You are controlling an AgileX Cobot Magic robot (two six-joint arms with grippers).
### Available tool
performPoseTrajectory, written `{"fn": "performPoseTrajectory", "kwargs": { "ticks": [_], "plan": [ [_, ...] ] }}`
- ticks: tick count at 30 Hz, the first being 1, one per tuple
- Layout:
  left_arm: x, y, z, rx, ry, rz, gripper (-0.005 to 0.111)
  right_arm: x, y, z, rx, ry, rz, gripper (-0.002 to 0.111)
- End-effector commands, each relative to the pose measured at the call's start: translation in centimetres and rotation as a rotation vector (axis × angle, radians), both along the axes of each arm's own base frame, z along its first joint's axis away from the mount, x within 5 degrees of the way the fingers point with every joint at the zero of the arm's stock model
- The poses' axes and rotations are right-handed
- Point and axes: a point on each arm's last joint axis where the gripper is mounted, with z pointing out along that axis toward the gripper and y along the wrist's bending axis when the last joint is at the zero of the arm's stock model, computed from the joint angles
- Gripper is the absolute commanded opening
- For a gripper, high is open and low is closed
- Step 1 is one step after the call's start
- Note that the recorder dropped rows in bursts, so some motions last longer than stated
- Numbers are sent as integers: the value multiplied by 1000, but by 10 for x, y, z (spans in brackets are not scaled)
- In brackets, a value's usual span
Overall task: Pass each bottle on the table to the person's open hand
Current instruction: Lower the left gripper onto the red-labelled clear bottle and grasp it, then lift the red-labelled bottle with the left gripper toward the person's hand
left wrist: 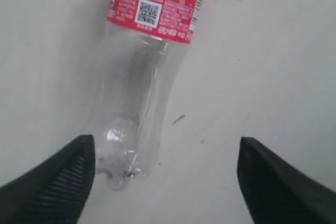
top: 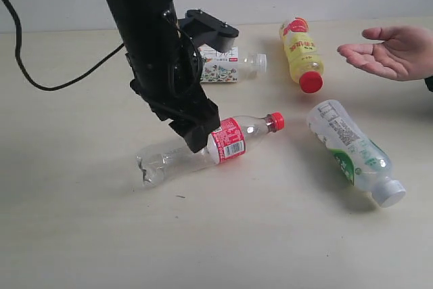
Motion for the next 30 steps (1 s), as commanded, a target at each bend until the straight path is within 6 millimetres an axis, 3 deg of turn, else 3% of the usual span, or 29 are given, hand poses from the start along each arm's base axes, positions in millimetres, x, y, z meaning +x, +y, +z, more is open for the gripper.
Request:
{"fn": "performPoseTrajectory", "kwargs": {
  "ticks": [1, 8, 15, 23, 30],
  "plan": [
    [9, -10, -15, -30, -43, -24, 75, 0, 0, 0, -5, -11, 3, 0],
    [15, -14, -43, 23, -13, -179, 75, 0, 0, 0, -5, -11, 3, 0],
    [32, -29, -52, 37, -29, -209, 75, 0, 0, 0, -5, -11, 3, 0],
    [37, -34, -88, 77, 32, -227, 75, 0, 0, 0, -5, -11, 3, 0],
    [40, -37, -94, 60, 9, -222, 74, 0, 0, 0, -5, -11, 3, 0]
  ]
}}
